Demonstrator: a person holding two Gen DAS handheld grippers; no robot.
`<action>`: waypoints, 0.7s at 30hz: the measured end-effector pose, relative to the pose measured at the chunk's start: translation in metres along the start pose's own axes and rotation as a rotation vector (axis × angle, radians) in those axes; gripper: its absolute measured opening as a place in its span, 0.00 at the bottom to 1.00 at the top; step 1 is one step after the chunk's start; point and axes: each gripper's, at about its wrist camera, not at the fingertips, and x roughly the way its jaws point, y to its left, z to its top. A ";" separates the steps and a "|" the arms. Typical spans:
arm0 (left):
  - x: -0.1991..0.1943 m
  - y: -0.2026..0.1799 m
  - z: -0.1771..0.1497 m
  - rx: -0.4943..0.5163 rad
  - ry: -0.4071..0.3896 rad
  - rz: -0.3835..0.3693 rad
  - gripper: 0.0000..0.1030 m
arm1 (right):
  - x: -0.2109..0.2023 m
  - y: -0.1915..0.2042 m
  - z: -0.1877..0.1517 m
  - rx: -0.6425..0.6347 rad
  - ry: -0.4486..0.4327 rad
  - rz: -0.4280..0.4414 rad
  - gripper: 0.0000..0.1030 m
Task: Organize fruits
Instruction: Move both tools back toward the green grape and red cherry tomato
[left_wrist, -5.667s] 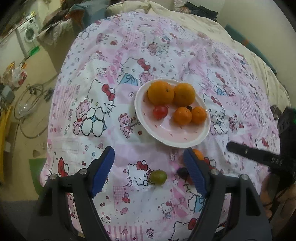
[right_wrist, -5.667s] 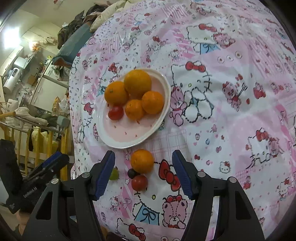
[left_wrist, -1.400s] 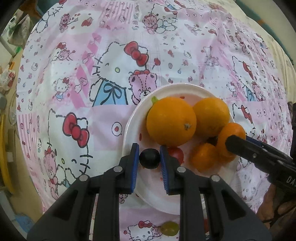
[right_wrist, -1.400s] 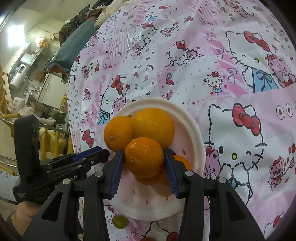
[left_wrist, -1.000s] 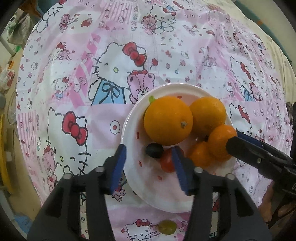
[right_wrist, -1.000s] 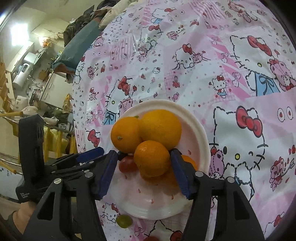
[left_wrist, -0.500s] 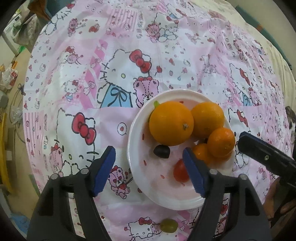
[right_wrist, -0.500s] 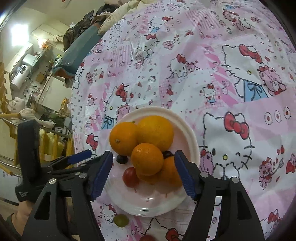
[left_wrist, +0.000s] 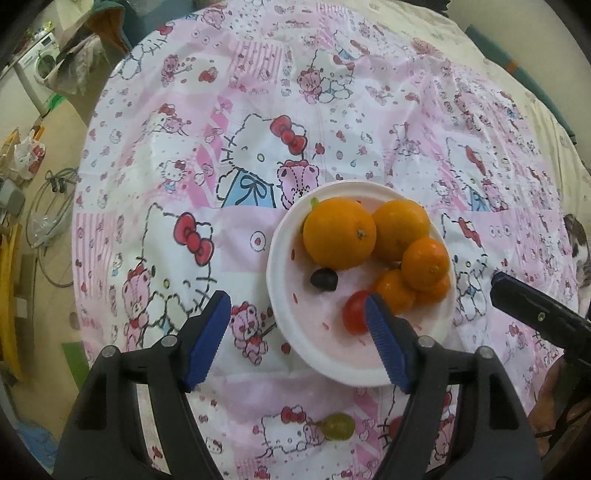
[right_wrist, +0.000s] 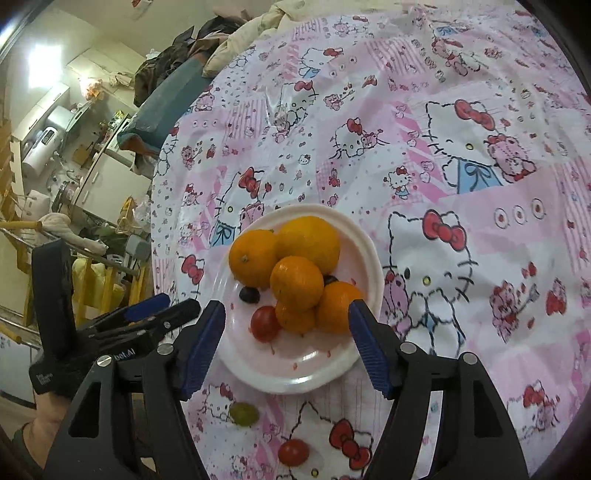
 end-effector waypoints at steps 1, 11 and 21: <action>-0.003 0.001 -0.003 -0.001 -0.007 -0.001 0.70 | -0.004 0.001 -0.005 -0.005 -0.004 -0.003 0.70; -0.023 0.011 -0.050 -0.037 0.015 -0.004 0.70 | -0.011 0.007 -0.062 -0.014 0.067 -0.069 0.71; -0.026 0.008 -0.088 -0.043 0.068 0.019 0.70 | 0.035 0.016 -0.118 -0.116 0.263 -0.164 0.68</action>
